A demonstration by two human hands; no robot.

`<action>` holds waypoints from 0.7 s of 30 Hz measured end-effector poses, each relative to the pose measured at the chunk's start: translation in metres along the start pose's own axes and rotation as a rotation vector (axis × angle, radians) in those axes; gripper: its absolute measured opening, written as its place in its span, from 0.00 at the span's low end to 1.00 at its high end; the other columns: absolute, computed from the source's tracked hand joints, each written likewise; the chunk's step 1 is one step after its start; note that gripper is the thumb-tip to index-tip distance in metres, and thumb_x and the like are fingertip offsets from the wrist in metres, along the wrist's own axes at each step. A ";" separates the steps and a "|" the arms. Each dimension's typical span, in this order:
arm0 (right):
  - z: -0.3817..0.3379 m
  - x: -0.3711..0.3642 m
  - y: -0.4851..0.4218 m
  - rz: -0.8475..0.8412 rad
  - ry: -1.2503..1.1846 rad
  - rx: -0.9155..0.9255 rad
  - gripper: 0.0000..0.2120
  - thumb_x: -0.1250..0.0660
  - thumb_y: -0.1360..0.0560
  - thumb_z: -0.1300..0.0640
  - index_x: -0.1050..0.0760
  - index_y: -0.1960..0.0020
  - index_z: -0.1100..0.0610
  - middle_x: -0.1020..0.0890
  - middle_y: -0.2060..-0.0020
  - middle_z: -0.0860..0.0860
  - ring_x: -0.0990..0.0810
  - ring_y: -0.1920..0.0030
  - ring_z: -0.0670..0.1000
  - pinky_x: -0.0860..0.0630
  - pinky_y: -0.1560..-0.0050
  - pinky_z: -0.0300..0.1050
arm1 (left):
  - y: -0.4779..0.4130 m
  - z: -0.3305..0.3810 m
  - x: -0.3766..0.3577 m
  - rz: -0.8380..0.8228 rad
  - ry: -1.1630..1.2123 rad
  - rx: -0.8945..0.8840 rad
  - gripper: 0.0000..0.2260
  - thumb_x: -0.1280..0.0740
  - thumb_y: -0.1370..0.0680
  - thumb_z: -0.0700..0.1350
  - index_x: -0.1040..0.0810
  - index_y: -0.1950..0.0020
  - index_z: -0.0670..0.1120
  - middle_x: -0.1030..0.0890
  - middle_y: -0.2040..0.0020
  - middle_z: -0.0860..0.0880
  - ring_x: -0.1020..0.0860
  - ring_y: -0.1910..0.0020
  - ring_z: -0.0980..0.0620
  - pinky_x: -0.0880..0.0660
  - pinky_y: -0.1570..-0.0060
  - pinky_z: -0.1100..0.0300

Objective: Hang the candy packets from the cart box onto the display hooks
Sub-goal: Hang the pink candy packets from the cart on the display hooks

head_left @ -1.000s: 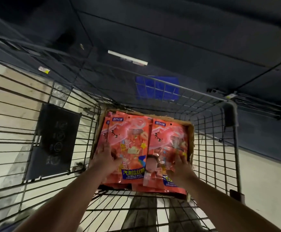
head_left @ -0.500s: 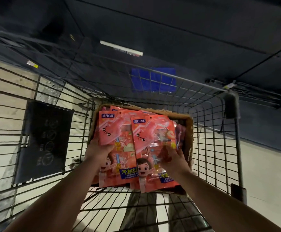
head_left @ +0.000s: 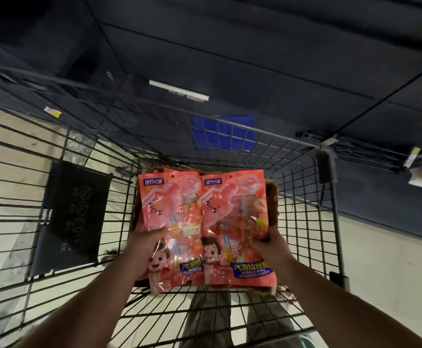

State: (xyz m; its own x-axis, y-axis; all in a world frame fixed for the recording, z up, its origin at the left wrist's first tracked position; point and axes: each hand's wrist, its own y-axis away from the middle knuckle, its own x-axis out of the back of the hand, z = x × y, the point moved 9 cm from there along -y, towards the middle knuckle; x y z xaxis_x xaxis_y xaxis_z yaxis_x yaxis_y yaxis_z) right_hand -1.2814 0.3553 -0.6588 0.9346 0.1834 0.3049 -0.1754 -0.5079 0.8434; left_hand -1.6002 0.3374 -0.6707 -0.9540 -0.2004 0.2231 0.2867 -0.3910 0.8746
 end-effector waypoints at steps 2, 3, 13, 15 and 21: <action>-0.011 0.008 0.012 -0.013 -0.029 0.041 0.15 0.32 0.25 0.61 0.29 0.40 0.56 0.18 0.51 0.53 0.18 0.51 0.55 0.20 0.49 0.51 | 0.011 0.007 -0.003 -0.027 0.038 -0.022 0.17 0.25 0.29 0.46 0.22 0.42 0.46 0.18 0.51 0.41 0.20 0.56 0.41 0.23 0.48 0.44; -0.017 0.014 0.018 -0.017 -0.051 0.062 0.14 0.33 0.25 0.62 0.29 0.40 0.56 0.18 0.50 0.53 0.18 0.51 0.54 0.20 0.51 0.50 | 0.018 0.013 -0.004 -0.033 0.054 -0.039 0.17 0.25 0.29 0.46 0.22 0.42 0.46 0.18 0.52 0.41 0.20 0.58 0.42 0.22 0.51 0.46; -0.050 0.105 0.091 0.108 -0.389 0.198 0.10 0.35 0.23 0.66 0.29 0.46 0.55 0.18 0.54 0.53 0.18 0.56 0.53 0.21 0.62 0.45 | 0.092 0.106 -0.049 -0.111 0.048 -0.309 0.16 0.22 0.35 0.48 0.20 0.50 0.51 0.17 0.53 0.47 0.20 0.51 0.46 0.26 0.42 0.49; -0.047 0.127 0.105 0.149 -0.435 0.212 0.09 0.35 0.23 0.66 0.28 0.44 0.57 0.18 0.52 0.56 0.17 0.53 0.57 0.19 0.55 0.52 | 0.108 0.124 -0.069 -0.145 0.044 -0.373 0.13 0.23 0.31 0.45 0.20 0.50 0.49 0.17 0.52 0.47 0.20 0.51 0.46 0.26 0.45 0.51; -0.018 0.202 0.151 0.288 -0.560 0.284 0.11 0.35 0.23 0.65 0.30 0.42 0.59 0.18 0.54 0.56 0.18 0.58 0.54 0.22 0.64 0.44 | 0.174 0.161 -0.145 -0.325 0.009 -0.559 0.09 0.29 0.25 0.38 0.20 0.46 0.43 0.18 0.56 0.47 0.23 0.58 0.50 0.29 0.54 0.57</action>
State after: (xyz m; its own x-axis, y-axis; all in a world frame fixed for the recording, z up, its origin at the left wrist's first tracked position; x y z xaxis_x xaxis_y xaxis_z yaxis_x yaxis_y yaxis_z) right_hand -1.1251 0.3306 -0.4620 0.8954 -0.4154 0.1603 -0.4241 -0.6862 0.5910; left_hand -1.4261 0.4433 -0.4812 -0.9998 0.0007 -0.0214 -0.0122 -0.8412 0.5406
